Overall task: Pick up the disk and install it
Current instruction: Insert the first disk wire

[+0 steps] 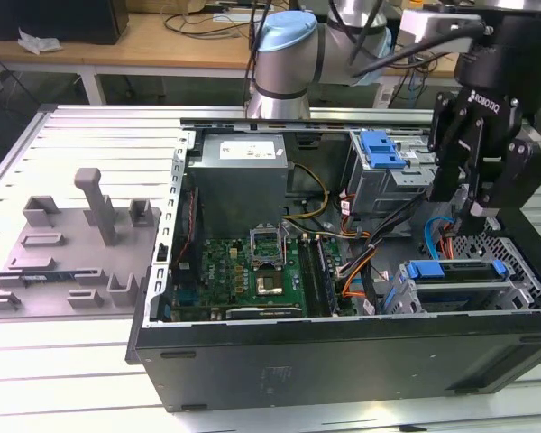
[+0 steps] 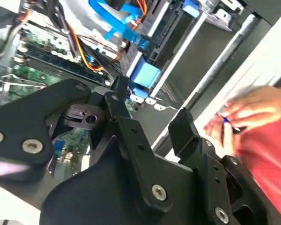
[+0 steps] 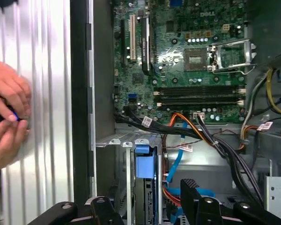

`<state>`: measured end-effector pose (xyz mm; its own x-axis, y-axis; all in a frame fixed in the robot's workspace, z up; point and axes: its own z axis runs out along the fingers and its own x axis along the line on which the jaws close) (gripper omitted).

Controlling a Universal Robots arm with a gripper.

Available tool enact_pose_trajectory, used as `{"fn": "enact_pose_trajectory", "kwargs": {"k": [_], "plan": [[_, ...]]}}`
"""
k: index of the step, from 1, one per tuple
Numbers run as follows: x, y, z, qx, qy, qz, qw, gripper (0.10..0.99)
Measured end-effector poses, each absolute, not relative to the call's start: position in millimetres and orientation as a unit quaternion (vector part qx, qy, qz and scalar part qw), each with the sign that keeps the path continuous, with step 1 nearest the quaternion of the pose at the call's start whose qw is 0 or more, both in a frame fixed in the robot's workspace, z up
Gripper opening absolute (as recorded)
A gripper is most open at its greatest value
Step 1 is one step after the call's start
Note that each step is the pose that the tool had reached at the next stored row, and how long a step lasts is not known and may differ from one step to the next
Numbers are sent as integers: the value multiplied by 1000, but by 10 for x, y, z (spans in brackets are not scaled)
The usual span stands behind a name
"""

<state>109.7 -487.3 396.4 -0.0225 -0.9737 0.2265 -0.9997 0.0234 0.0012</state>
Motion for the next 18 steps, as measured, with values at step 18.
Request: {"fn": "enact_pose_trajectory", "kwargs": {"k": [18], "plan": [[1253,-4419,3958,677,-693,170,179,624]]}}
